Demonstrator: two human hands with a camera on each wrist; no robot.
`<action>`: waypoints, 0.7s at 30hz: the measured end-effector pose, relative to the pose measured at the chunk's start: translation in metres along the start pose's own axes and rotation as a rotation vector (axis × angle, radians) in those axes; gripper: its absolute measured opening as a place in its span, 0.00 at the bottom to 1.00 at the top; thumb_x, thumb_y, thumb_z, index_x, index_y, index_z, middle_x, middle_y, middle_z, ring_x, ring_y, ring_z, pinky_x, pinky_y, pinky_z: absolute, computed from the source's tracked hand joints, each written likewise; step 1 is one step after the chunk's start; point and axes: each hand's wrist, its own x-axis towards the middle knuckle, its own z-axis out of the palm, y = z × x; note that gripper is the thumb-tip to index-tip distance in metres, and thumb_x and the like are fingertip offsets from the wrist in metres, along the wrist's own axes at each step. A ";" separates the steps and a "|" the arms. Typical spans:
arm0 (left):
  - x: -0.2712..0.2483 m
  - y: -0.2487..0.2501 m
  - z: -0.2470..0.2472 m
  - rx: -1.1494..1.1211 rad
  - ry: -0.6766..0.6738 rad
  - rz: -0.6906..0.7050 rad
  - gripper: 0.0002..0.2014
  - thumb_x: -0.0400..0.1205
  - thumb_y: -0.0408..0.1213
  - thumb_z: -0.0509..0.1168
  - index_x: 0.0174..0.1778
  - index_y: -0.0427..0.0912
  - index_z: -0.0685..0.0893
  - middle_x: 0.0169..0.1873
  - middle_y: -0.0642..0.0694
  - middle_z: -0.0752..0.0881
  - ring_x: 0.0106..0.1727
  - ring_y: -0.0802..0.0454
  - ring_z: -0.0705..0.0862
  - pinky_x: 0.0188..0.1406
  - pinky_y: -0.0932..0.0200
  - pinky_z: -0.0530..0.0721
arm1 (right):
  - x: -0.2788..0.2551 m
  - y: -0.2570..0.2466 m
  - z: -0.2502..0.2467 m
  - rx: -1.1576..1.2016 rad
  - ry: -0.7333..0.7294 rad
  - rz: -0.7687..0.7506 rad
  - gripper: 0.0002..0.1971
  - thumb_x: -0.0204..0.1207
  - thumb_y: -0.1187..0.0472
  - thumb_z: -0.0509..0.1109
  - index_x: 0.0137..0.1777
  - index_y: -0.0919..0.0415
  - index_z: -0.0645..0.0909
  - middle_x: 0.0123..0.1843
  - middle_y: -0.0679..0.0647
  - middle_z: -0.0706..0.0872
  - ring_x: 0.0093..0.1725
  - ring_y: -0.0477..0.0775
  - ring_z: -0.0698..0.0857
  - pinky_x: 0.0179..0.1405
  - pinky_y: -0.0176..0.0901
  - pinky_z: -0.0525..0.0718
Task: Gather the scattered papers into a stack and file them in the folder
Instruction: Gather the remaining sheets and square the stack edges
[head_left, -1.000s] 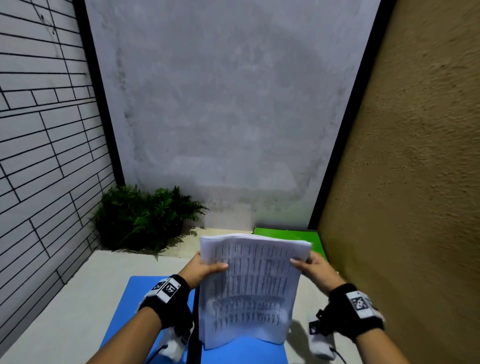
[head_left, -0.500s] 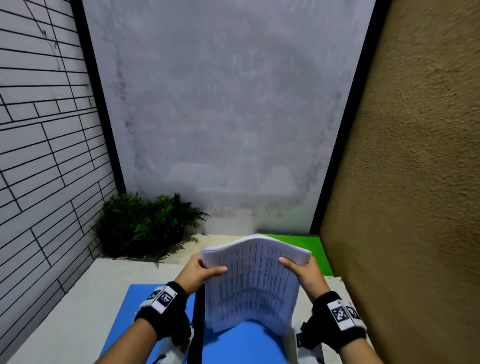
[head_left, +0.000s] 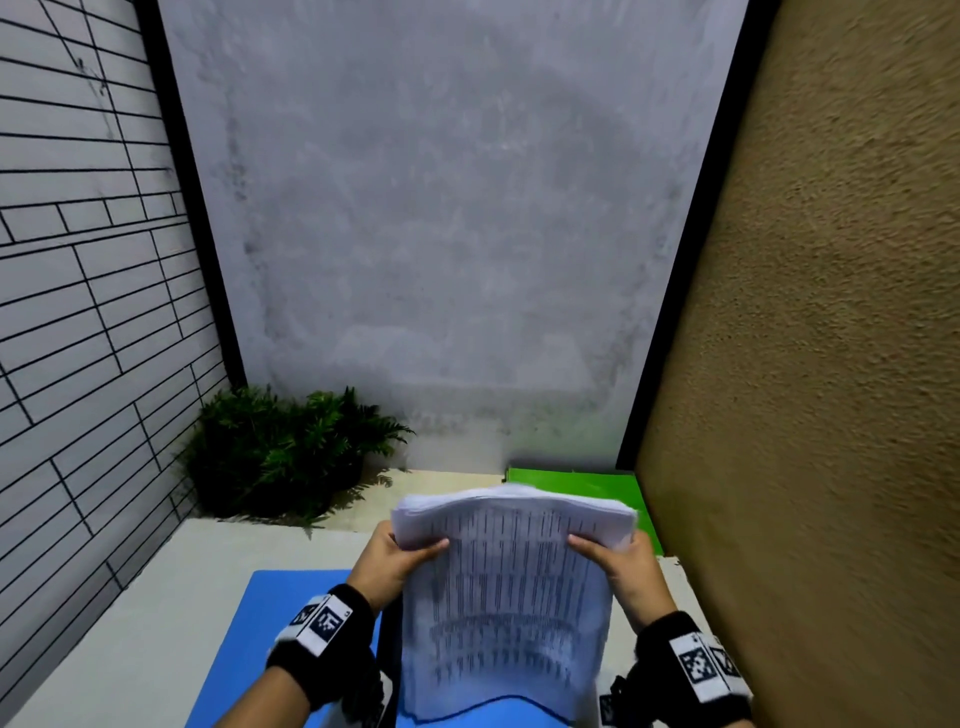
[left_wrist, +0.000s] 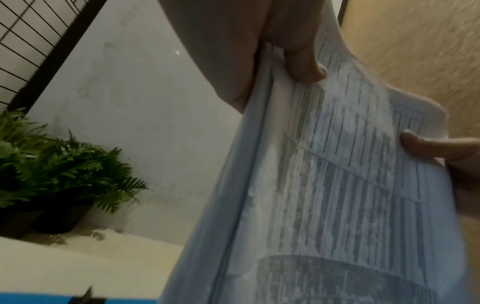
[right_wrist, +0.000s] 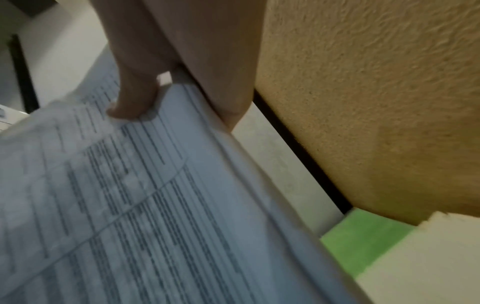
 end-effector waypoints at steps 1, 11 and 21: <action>0.000 0.005 0.002 0.001 0.013 0.024 0.15 0.68 0.24 0.73 0.42 0.49 0.83 0.31 0.63 0.91 0.38 0.61 0.88 0.35 0.72 0.84 | 0.001 -0.007 0.000 -0.004 -0.011 -0.018 0.29 0.34 0.44 0.87 0.32 0.62 0.88 0.31 0.49 0.92 0.34 0.45 0.88 0.37 0.34 0.87; 0.006 0.028 -0.024 0.285 -0.111 -0.003 0.18 0.54 0.42 0.83 0.35 0.38 0.89 0.31 0.53 0.90 0.34 0.59 0.86 0.35 0.68 0.81 | -0.010 0.019 0.002 -0.183 -0.102 0.123 0.32 0.35 0.38 0.85 0.38 0.55 0.84 0.28 0.38 0.90 0.33 0.33 0.87 0.42 0.35 0.87; 0.008 0.081 -0.037 0.924 -0.507 0.139 0.10 0.71 0.40 0.72 0.46 0.41 0.86 0.38 0.55 0.89 0.41 0.61 0.85 0.45 0.63 0.82 | 0.003 -0.064 0.052 -0.986 -0.460 -0.308 0.06 0.61 0.48 0.65 0.39 0.41 0.79 0.24 0.33 0.84 0.41 0.37 0.82 0.31 0.40 0.64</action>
